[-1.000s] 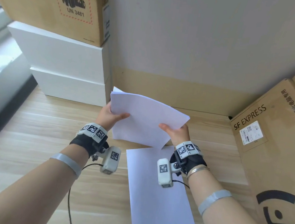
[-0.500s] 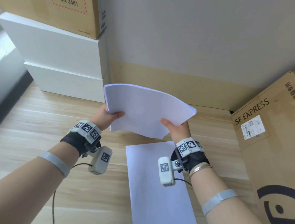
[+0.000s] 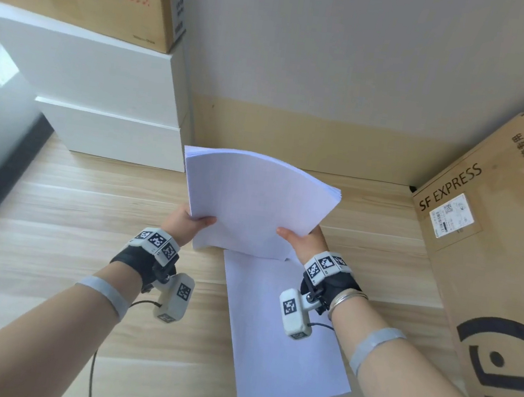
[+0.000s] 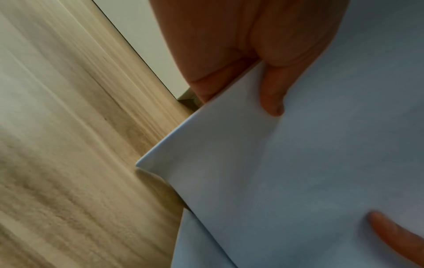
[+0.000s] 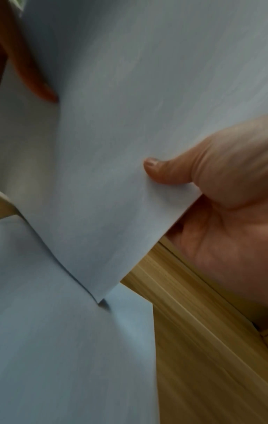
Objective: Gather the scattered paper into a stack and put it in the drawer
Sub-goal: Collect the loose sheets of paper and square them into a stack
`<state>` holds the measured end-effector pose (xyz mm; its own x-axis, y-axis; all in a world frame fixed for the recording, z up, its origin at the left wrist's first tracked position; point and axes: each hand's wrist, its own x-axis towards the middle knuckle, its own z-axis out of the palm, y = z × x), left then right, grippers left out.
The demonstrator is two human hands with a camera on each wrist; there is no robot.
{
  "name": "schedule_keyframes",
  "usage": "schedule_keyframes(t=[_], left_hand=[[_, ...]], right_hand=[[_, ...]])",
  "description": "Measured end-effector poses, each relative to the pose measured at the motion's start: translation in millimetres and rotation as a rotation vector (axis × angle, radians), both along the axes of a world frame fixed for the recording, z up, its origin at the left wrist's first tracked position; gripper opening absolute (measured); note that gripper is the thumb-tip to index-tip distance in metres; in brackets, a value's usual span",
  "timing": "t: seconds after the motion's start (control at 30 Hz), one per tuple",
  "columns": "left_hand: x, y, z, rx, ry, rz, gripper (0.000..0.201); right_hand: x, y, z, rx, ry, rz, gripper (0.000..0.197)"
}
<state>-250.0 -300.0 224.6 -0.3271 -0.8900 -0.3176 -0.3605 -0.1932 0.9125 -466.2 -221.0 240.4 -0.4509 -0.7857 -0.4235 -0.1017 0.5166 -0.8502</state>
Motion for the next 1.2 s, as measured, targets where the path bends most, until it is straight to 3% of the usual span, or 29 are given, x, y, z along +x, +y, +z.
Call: schedule_keyframes(t=[0.07,0.2,0.27,0.37,0.5,0.63,0.83,1.0,1.2], left_hand=[[0,1,0,-0.011,-0.012,0.016,0.030],[0,7,-11,0.058,-0.052,0.019,0.015],[1,8,-17,0.087,-0.095,0.019,0.018],[-4,7,-22,0.115,-0.165,0.022,0.030],[-9,-2,-18,0.128,-0.165,0.000,0.020],[1,-14,-19,0.251,-0.210,-0.021,0.035],[7,15,-25,0.542,0.016,-0.053,0.037],[8,36,-42,0.640,0.196,0.091,0.029],[2,49,-58,0.625,0.191,0.134,0.038]], right_hand=[[0,1,-3,-0.042,-0.004,-0.032,0.017],[0,7,-16,-0.011,-0.008,-0.011,0.022],[1,8,-26,0.041,0.017,0.006,0.015],[3,7,-33,0.099,0.055,0.010,0.036],[1,-2,-31,0.124,0.160,0.060,0.035],[-7,-8,-32,0.197,0.219,0.206,0.042],[-16,3,-33,0.464,0.296,0.437,0.068],[-19,22,-41,0.494,0.246,0.530,0.049],[-21,38,-50,0.500,0.211,0.519,0.045]])
